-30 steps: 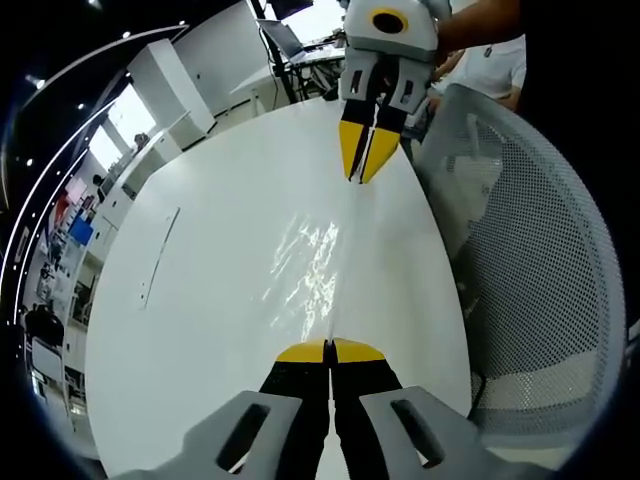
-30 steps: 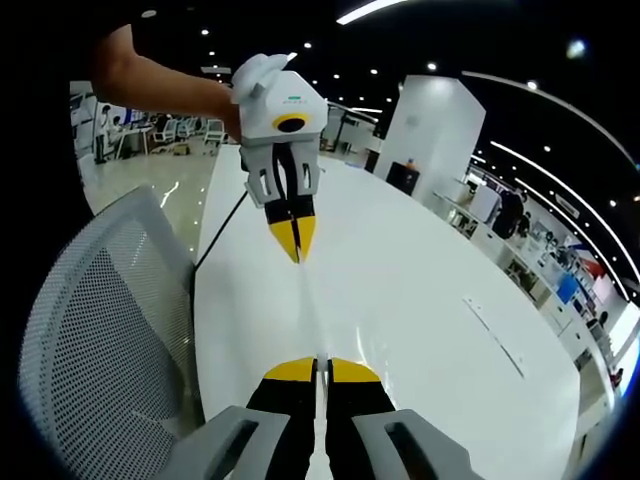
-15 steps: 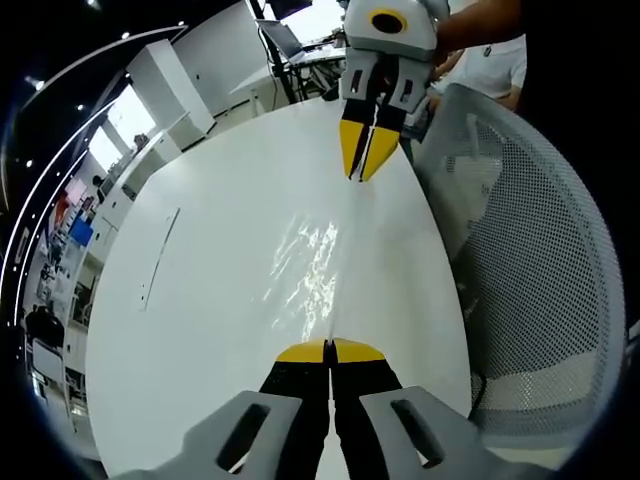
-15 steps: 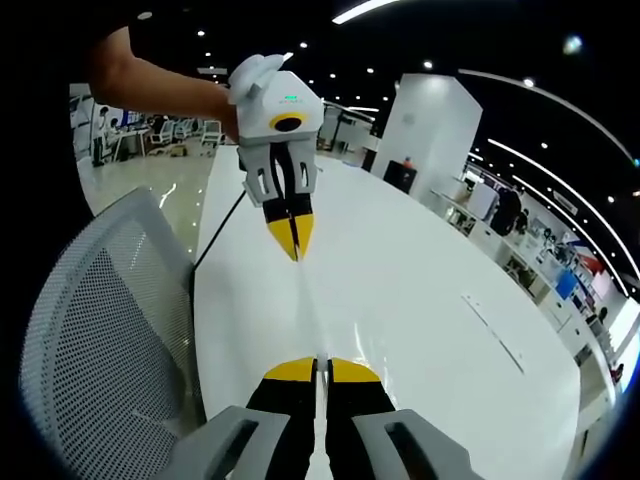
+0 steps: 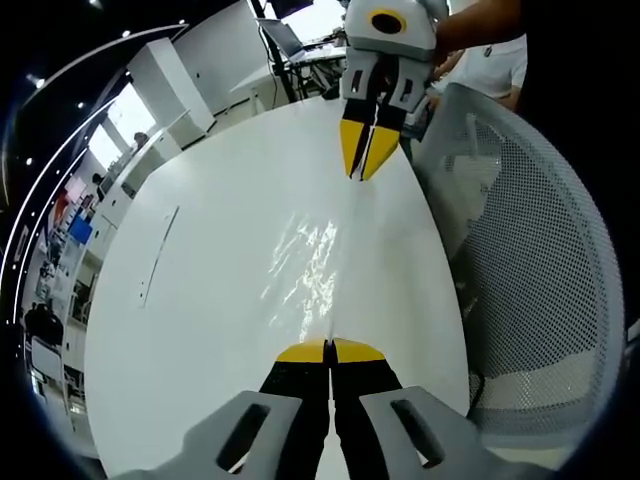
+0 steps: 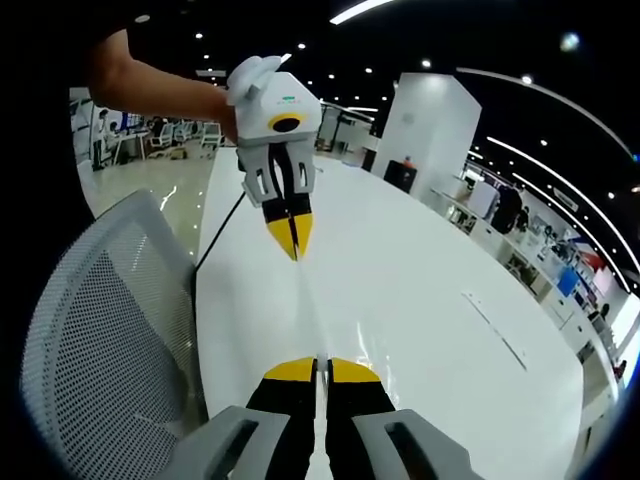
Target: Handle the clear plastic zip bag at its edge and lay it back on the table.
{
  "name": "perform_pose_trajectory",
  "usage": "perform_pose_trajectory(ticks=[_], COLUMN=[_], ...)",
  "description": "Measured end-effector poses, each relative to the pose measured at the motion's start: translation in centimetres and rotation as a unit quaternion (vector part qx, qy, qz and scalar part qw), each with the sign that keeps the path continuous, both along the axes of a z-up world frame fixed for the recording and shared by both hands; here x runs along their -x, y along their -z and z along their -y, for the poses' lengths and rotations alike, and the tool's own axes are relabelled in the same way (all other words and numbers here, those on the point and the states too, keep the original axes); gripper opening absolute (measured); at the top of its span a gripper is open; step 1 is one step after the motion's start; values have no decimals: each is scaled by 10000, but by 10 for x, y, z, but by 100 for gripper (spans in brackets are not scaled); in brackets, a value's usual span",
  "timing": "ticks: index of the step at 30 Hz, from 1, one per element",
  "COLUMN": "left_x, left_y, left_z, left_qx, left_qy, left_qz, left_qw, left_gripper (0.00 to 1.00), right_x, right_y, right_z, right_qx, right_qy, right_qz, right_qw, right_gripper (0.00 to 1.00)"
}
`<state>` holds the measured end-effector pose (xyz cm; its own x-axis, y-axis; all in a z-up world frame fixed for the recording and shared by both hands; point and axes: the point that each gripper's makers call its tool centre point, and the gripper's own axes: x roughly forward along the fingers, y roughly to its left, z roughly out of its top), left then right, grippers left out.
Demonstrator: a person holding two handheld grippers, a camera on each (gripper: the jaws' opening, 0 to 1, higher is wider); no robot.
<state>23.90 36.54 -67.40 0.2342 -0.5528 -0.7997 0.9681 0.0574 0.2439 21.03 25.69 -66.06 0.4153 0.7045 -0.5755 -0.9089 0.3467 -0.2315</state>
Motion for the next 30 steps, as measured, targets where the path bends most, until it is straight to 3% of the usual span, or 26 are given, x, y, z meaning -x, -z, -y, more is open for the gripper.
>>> perform_pose_trajectory(ticks=[30], left_x=[-1], left_y=[-1], left_z=[0], left_qx=[15], left_qy=[-25], left_qz=[-15], left_qw=[10000], left_gripper=[0], right_x=[0], right_y=[-1], right_z=[2], right_qx=[-20], right_qy=[29], right_qz=[-11], right_qw=[10000], right_gripper=[0])
